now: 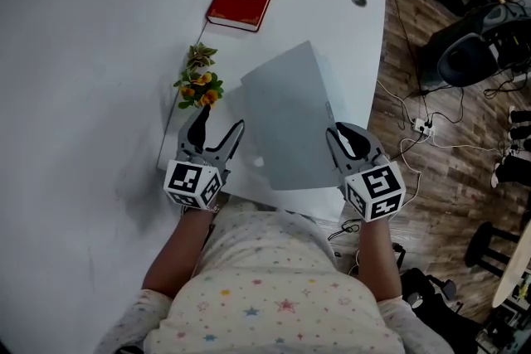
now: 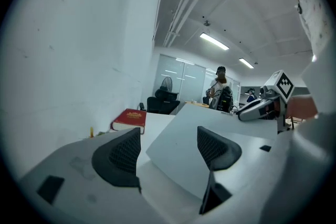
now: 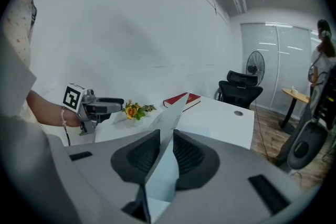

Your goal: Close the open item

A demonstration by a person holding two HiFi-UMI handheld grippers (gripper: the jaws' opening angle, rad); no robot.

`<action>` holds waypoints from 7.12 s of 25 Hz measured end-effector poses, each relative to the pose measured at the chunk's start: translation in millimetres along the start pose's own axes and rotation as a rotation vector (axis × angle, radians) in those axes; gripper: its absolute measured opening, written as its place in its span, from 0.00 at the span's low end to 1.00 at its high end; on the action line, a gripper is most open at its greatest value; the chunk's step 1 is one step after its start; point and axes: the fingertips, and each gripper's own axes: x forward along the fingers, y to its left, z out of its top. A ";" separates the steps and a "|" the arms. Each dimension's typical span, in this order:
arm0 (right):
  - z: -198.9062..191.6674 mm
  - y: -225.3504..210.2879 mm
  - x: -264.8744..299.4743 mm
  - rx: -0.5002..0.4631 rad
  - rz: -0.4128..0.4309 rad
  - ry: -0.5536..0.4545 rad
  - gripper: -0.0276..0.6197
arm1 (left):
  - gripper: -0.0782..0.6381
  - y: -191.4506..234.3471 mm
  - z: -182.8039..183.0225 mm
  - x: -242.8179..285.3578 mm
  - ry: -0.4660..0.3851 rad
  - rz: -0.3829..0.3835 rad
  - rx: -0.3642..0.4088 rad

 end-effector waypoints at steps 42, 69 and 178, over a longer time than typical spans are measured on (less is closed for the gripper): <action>-75.6 -55.0 7.9 0.268 0.064 0.013 0.51 | 0.54 -60.9 -127.4 61.0 0.368 -0.131 -0.100; -132.7 -80.8 61.0 0.345 0.077 0.139 0.57 | 0.52 -77.0 -129.8 77.6 0.392 -0.102 -0.011; 66.6 -44.8 -65.8 0.076 -0.278 -0.368 0.04 | 0.15 -68.3 95.1 15.2 -0.123 -0.217 0.107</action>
